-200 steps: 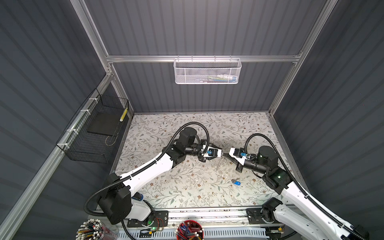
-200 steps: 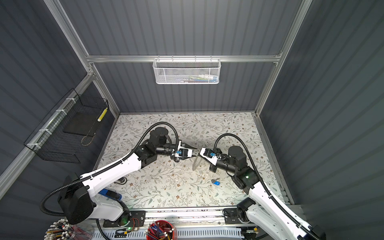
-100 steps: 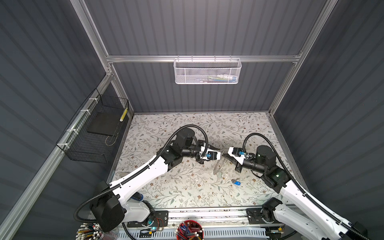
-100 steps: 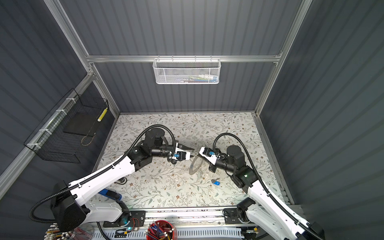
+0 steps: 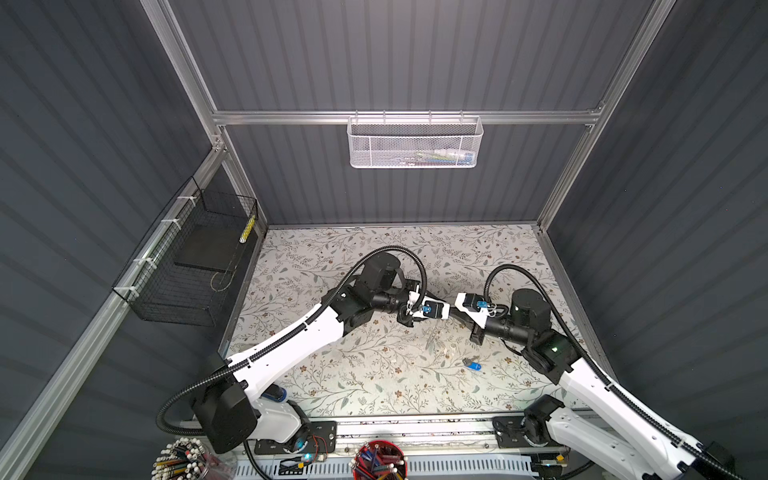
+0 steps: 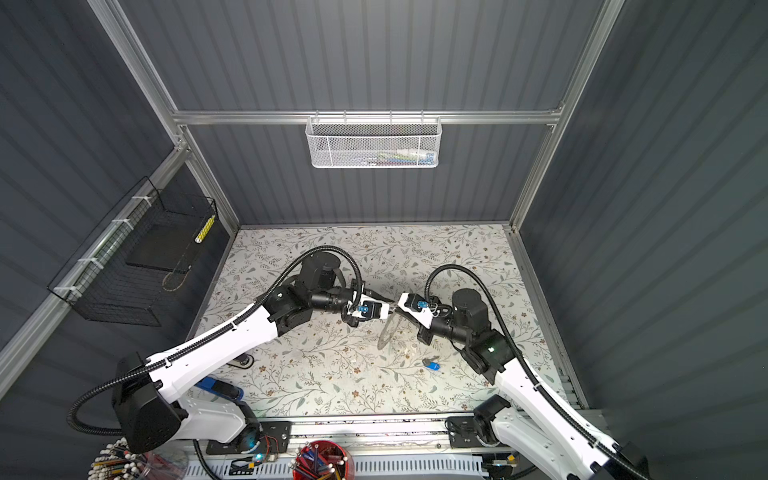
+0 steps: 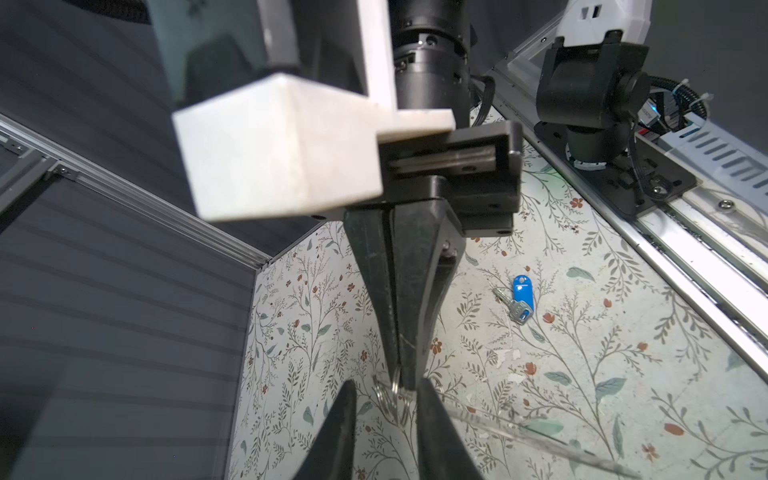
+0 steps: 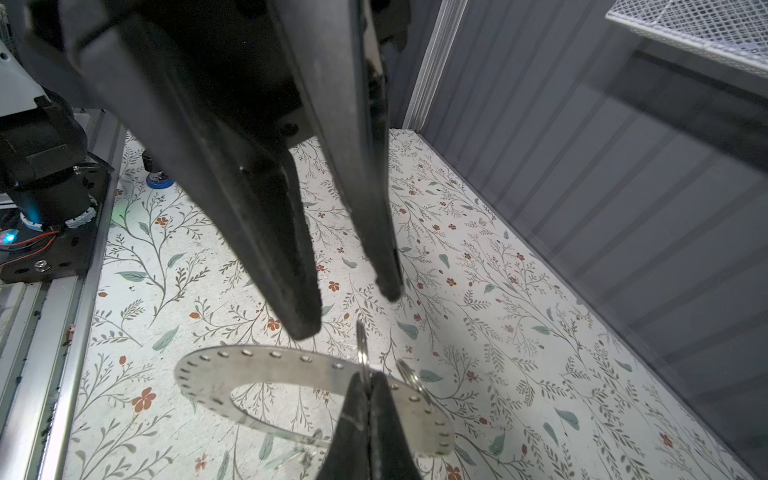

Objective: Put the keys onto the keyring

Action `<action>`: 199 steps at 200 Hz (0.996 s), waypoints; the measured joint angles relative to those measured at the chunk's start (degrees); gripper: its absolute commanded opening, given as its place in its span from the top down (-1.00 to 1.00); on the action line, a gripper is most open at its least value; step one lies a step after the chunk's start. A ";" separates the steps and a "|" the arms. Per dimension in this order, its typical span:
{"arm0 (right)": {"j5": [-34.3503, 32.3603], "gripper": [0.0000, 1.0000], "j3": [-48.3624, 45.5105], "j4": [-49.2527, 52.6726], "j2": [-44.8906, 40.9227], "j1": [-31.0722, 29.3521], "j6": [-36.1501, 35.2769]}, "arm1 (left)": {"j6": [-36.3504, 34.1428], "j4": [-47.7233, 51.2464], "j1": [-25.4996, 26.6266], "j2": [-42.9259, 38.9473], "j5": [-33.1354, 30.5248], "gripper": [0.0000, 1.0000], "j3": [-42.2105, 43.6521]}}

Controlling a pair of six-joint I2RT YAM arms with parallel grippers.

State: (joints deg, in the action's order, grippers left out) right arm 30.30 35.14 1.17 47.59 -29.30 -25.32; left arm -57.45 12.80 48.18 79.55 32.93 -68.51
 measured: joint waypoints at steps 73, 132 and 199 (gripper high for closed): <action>0.55 1.00 1.11 0.79 0.44 0.00 -0.22 | 0.00 2.69 1.40 3.28 -3.61 0.74 -2.69; 0.35 1.00 1.31 1.49 0.31 0.04 -0.85 | 0.17 4.87 1.40 3.63 -5.14 1.00 -4.07; -1.77 0.19 1.07 1.42 -2.36 0.00 -1.88 | 4.92 2.67 0.74 3.80 -2.36 1.00 -3.48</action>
State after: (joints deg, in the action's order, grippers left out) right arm 28.53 36.21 2.59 45.23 -29.30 -27.20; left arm -52.53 15.46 48.93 83.35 30.57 -71.99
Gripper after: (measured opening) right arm 0.367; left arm 0.047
